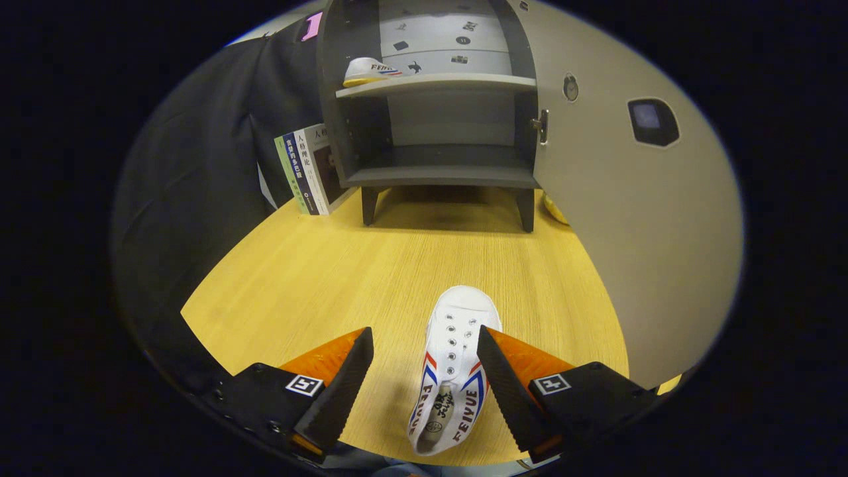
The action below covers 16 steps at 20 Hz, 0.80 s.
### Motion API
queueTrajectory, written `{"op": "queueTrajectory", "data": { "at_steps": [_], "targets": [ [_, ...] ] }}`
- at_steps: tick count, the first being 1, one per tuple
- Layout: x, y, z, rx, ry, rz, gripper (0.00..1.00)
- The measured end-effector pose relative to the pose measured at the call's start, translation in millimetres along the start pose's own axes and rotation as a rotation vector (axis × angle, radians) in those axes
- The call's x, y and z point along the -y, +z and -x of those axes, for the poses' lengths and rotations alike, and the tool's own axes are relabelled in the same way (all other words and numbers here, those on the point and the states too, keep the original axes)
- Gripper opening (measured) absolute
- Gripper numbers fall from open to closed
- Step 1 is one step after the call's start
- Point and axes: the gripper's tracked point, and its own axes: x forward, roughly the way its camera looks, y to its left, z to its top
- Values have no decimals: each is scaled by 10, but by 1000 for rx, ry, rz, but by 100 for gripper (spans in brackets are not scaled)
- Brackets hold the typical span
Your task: Open the shoe cabinet door, grab the shoes and put them into the shoe cabinet, then close the shoe cabinet door.
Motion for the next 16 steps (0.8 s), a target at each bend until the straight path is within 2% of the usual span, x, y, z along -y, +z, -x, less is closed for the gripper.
{"op": "queueTrajectory", "data": {
  "at_steps": [10,14,16],
  "targets": [
    [-108,-428,-300,-161,13,15,98],
    [-56,-476,-419,-188,-32,24,94],
    [-4,-469,-434,-186,-65,29,76]
  ]
}}
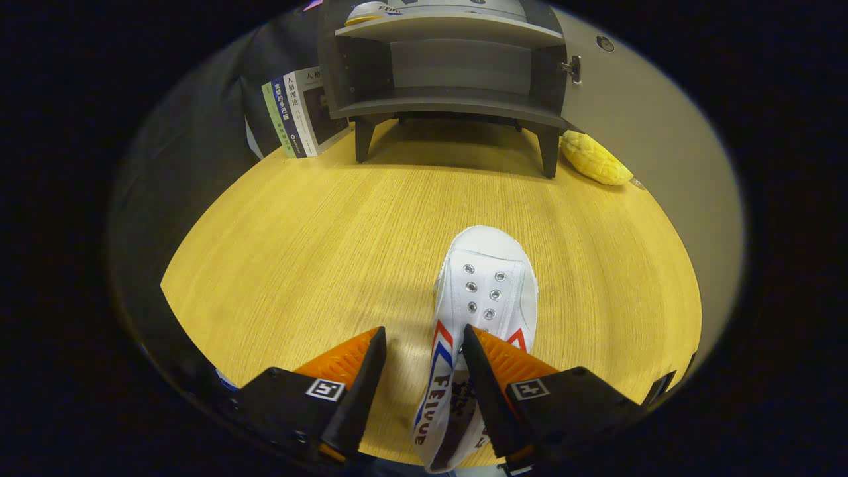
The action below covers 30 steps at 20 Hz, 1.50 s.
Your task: Open the shoe cabinet door, grab the shoes and put them into the shoe cabinet, then close the shoe cabinet door.
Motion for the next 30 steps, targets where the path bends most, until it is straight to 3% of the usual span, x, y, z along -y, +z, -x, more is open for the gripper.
{"op": "queueTrajectory", "data": {
  "at_steps": [4,5,8,9,10,11,13,22,30],
  "targets": [
    [116,-23,-44,-16,-102,44,45],
    [103,-23,-42,-18,-115,60,31],
    [111,-33,-51,-18,-102,58,28],
    [104,-29,-36,-19,-84,49,20],
    [99,-16,-22,-17,-58,19,20],
    [92,-15,27,-15,-40,3,9],
    [100,-21,-3,-12,-17,7,4],
    [53,258,183,78,83,-105,2],
    [-83,866,475,198,179,-199,2]
  ]
}}
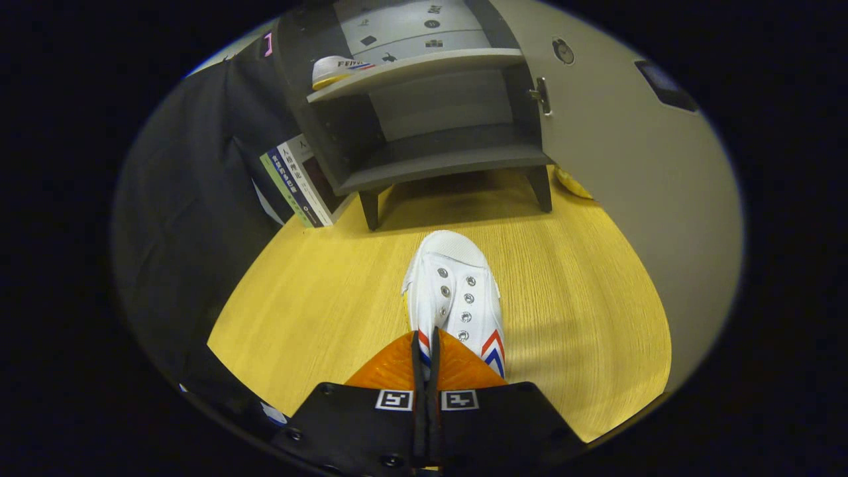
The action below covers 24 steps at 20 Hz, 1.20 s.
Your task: Open the shoe cabinet door, grab the shoes and put them into the shoe cabinet, then close the shoe cabinet door.
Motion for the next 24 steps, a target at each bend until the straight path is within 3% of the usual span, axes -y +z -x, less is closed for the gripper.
{"op": "queueTrajectory", "data": {
  "at_steps": [12,24],
  "targets": [
    [-593,1401,426,239,99,93,1],
    [-922,3016,528,492,92,149,1]
  ]
}}
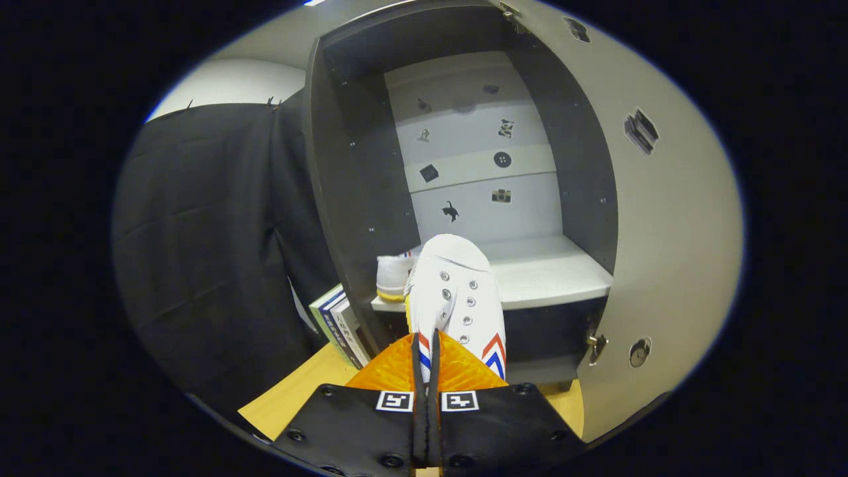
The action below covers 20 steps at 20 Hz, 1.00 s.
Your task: Open the shoe cabinet door, grab the shoes and put them into the shoe cabinet, then close the shoe cabinet door.
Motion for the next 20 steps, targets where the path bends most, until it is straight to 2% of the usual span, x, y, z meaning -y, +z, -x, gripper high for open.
{"op": "queueTrajectory", "data": {
  "at_steps": [5,12,20],
  "targets": [
    [88,418,-401,61,-28,-8,1],
    [293,770,-980,111,-79,-6,1],
    [459,776,-1586,80,-124,9,1]
  ]
}}
